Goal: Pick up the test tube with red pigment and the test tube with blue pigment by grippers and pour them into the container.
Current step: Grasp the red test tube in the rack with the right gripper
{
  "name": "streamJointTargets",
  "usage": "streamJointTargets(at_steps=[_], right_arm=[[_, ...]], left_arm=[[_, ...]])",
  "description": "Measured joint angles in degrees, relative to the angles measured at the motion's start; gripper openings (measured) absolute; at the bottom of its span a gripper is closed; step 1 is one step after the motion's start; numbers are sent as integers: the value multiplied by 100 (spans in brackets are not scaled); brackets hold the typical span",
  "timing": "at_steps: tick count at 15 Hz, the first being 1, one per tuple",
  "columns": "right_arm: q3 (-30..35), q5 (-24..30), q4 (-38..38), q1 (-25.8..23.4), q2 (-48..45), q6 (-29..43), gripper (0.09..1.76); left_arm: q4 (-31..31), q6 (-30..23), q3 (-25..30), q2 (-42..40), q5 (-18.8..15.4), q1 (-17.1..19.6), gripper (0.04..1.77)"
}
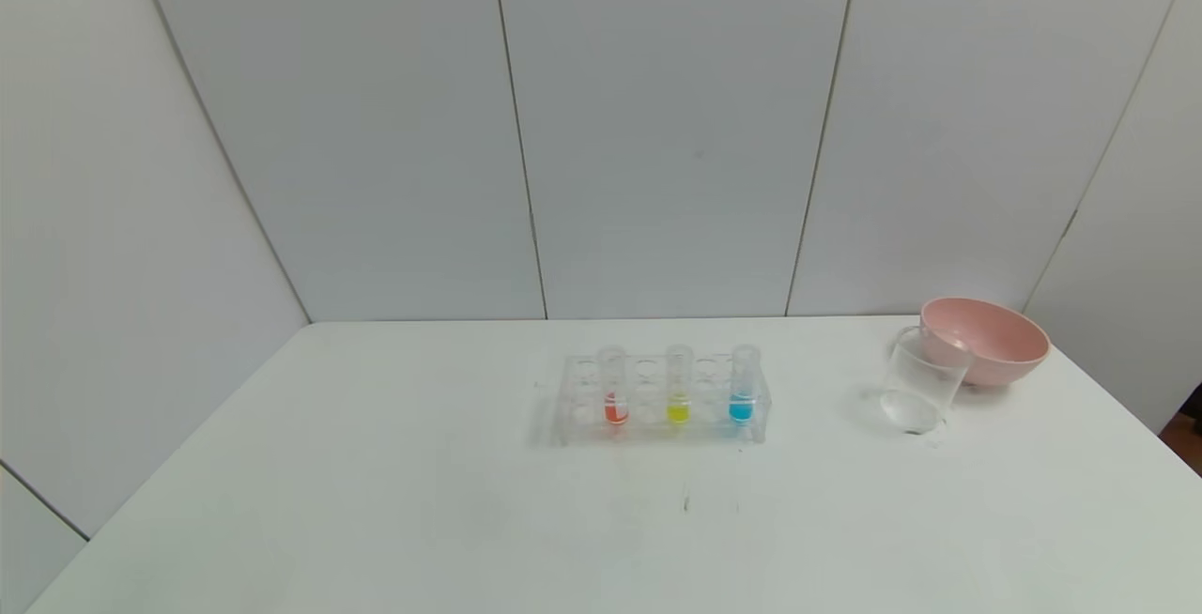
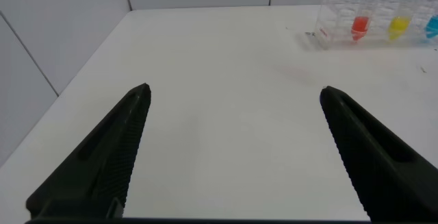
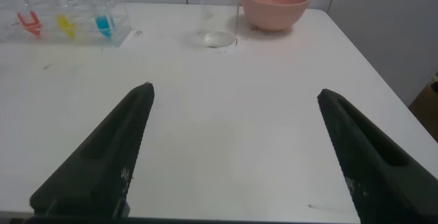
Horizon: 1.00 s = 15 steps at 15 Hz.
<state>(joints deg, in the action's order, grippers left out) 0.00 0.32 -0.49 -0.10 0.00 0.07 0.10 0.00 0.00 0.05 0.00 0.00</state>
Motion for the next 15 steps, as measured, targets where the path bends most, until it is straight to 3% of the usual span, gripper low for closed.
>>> streamJointTargets(at_steps=[5,8,12,15], right_arm=[[-49,-24,60,0,0,-7,171],[-471,63,91,-9,168,-18,171],[-1264,277,-301,141,1309,-26,171],[-1607,369,-1380,375,2656,-50,171]], left_arm=[[0,0,0,0,0,0,176],[0,0,0,0,0,0,176],[0,0,0,0,0,0,176],[0,0,0,0,0,0,176]])
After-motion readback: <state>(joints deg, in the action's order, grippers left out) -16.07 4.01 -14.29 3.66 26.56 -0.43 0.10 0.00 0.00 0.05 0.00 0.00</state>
